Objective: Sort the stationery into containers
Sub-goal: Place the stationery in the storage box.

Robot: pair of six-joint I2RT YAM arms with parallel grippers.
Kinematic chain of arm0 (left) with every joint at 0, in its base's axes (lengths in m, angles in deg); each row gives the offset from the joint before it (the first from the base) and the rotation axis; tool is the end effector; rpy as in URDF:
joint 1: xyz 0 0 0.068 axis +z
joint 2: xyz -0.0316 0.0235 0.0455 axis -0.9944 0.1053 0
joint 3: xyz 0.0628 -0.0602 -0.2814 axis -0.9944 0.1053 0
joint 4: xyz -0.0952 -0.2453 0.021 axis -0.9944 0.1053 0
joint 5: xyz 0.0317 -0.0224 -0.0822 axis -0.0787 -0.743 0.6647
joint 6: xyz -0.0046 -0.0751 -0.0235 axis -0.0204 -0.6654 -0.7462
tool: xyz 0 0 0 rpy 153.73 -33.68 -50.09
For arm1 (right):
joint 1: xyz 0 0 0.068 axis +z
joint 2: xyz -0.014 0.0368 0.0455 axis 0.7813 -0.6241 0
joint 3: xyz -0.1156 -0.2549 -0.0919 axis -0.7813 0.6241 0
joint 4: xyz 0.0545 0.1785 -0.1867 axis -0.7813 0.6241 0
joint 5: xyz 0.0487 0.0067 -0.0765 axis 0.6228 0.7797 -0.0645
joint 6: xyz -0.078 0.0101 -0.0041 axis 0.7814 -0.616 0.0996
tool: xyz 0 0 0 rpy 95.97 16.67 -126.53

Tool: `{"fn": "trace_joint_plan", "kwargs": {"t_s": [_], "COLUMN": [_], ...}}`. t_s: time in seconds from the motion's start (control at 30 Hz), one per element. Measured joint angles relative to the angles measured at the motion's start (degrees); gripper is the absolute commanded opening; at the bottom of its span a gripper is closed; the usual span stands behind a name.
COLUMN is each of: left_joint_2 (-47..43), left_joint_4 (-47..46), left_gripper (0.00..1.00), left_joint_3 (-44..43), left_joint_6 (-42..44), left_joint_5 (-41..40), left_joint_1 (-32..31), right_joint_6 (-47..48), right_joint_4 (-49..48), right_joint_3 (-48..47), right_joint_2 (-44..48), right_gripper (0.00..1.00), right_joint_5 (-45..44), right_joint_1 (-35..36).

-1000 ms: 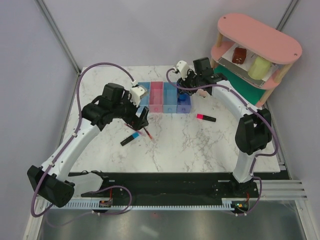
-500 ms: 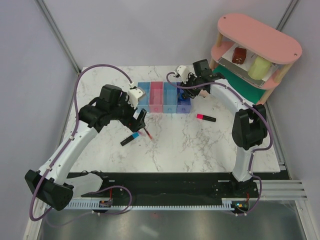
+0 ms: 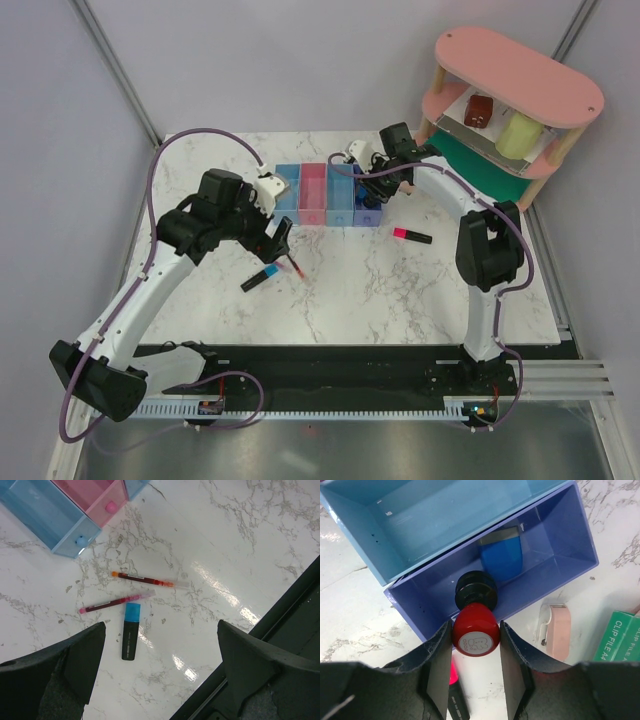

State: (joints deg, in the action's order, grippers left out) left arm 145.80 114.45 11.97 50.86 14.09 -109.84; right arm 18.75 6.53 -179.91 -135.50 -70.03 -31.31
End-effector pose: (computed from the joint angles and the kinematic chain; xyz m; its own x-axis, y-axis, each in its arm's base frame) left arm 0.2153 -0.1263 0.3567 -0.4574 0.4804 -0.7483 0.7400 0.6723 -0.0207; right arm 0.4471 0.1812 0.2418 -0.3095 -0.7656 -0.5639 -0.8496 0.4890 -0.1977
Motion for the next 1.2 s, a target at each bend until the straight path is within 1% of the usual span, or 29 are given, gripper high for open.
{"fn": "trace_joint_plan", "kwargs": {"t_s": [0.4,0.47,0.57,0.6,0.63,0.77,0.8,0.87,0.9,1.0,1.2], "left_joint_2": [0.0,0.0,0.0,0.0,0.0,-0.2,-0.2,-0.3,-0.3,-0.5,-0.7], "left_joint_4": [0.0,-0.1,-0.1,-0.1,-0.1,-0.2,-0.2,-0.2,-0.2,-0.3,-0.8], "left_gripper": [1.0,1.0,1.0,1.0,1.0,1.0,1.0,1.0,1.0,1.0,1.0], "left_joint_3": [0.1,0.3,0.6,0.7,0.9,1.7,1.9,2.3,2.4,2.8,3.5], "left_joint_6": [0.0,0.0,0.0,0.0,0.0,0.0,0.0,0.0,0.0,0.0,0.0], "left_joint_5": [0.0,0.0,0.0,0.0,0.0,0.1,0.1,0.1,0.1,0.1,0.3], "left_joint_1": [0.4,0.5,0.6,0.7,0.7,0.8,0.8,0.8,0.8,0.8,0.8], "right_joint_6": [1.7,1.8,2.3,2.4,2.5,2.6,2.6,2.5,2.4,2.2,1.6], "right_joint_4": [3.1,3.3,3.4,3.4,3.4,3.3,3.3,3.0,2.6,1.8,1.2], "right_joint_3": [-1.2,-1.2,-1.2,-1.2,-1.2,-1.7,-1.7,-1.7,-1.7,-1.7,-1.8], "right_joint_2": [-1.6,-1.8,-2.6,-2.8,-3.0,-3.4,-3.4,-3.4,-3.4,-3.4,-3.0], "right_gripper": [0.23,0.24,0.32,0.41,0.45,0.55,0.6,0.63,0.67,0.69,0.7], "right_joint_5": [0.1,0.0,-0.2,-0.3,-0.6,-1.3,-1.5,-2.2,-2.4,-2.9,-4.1], "right_joint_1": [1.5,2.1,3.1,3.3,3.5,4.0,4.1,4.1,4.1,4.1,4.1]}}
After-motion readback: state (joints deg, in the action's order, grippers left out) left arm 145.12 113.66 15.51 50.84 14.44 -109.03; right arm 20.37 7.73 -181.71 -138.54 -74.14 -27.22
